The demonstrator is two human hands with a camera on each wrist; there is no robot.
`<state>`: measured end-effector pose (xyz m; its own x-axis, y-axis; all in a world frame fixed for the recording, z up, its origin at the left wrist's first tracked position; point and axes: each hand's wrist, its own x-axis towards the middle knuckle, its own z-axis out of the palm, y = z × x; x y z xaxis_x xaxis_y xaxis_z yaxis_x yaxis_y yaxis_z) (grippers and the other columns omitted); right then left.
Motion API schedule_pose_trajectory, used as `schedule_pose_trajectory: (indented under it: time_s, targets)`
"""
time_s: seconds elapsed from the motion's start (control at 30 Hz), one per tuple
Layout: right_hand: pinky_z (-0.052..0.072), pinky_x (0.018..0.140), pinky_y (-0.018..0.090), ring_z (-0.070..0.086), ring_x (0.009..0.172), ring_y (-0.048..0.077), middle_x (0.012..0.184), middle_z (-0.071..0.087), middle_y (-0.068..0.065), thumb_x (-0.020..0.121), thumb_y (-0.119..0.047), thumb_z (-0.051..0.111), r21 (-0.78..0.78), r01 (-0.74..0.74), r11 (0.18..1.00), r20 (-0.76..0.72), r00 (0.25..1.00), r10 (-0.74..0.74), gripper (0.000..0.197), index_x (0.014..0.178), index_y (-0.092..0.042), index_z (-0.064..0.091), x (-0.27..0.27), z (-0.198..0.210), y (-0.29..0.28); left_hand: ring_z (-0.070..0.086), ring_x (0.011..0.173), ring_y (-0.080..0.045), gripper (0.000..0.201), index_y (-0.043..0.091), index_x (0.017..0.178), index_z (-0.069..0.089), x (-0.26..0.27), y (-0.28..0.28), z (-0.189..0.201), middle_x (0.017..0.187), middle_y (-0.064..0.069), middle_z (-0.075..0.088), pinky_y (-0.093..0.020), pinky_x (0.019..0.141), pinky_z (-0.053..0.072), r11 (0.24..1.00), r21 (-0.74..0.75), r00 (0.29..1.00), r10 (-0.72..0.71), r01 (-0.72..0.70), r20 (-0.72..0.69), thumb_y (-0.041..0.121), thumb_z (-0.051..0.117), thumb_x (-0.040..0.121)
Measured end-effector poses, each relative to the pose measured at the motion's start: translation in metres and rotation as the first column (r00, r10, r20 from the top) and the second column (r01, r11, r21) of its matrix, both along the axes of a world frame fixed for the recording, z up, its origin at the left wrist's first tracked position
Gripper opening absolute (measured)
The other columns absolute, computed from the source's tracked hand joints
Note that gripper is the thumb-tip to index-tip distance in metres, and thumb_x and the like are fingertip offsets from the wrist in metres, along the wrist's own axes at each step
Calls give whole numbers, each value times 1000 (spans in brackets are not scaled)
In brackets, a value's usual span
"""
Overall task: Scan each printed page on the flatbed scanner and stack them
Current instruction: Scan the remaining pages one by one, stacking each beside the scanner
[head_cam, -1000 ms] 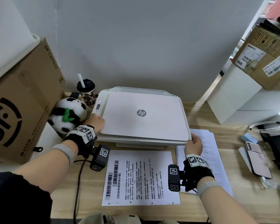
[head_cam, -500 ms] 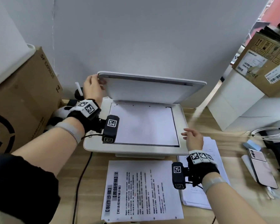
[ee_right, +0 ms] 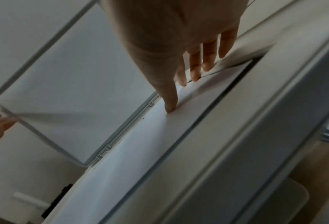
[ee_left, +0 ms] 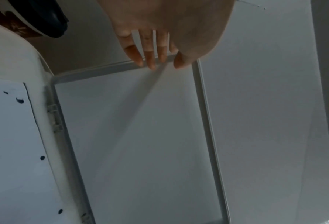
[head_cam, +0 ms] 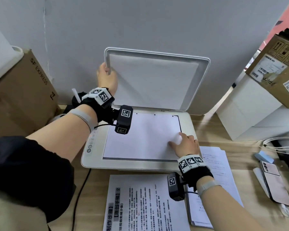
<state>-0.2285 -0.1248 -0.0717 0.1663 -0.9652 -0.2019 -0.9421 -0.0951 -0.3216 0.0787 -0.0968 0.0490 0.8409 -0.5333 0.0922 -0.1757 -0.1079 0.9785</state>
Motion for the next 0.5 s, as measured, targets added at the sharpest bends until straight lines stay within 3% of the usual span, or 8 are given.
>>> schedule_pose_trajectory:
  time_s: [0.07,0.1,0.17,0.2,0.27,0.33,0.43,0.5]
  targets:
    - [33,105,38,38,126,28,132,46,7,78,-48,68,-25,33,999,48,998,-32,61,131,-26,50,1,1,0,56,111,-23,51,14,121,59,2,5,-7,121,-11,57,-34,98,46,998,67,1000,-2,2,10,23,42,73]
    - [35,105,38,40,126,27,131,47,6,76,-45,70,-34,36,999,71,997,-33,53,124,-26,55,1,2,0,56,113,-23,50,13,121,59,1,10,-10,125,-12,56,-27,95,46,994,106,1000,-12,12,-4,24,43,75]
    - [37,104,38,42,123,25,128,51,2,76,-42,73,-39,39,998,111,993,-34,36,107,-26,64,1,4,-1,53,116,-22,42,10,125,55,-2,23,-22,130,-12,51,-17,90,43,987,161,1000,-23,26,-18,12,43,85]
    - [37,104,38,43,123,25,127,53,2,76,-42,73,-36,40,999,118,992,-35,35,106,-25,65,2,4,-1,53,117,-23,41,9,126,54,-3,29,-30,131,-12,51,-21,94,44,983,179,1000,-23,26,-17,8,42,88]
    - [35,106,38,40,126,26,132,50,3,78,-45,70,-19,31,999,72,997,-29,49,120,-22,58,3,7,-1,55,113,-26,40,10,126,55,-4,42,-48,127,-12,54,-31,95,46,974,227,1000,-14,17,-14,7,43,88]
    - [35,107,39,35,130,27,136,45,6,80,-48,67,-7,20,1000,-6,1000,-20,64,134,-21,48,4,11,-1,57,110,-32,38,9,122,57,-4,51,-65,118,-15,57,-34,92,47,961,274,999,-25,32,-28,8,44,87]
    - [35,106,40,33,131,28,136,44,8,81,-48,66,15,27,1000,-42,999,-26,65,137,-22,45,6,16,-2,58,109,-36,35,5,120,57,-5,63,-86,113,-24,60,-44,90,49,942,327,995,-46,73,-92,5,44,88]
    - [36,106,40,33,131,27,135,44,8,80,-45,67,13,32,999,-38,999,-32,62,135,-23,48,8,19,-1,58,99,-33,34,2,120,55,-9,72,-93,103,-21,61,-40,79,49,936,340,992,-51,89,-119,3,42,89]
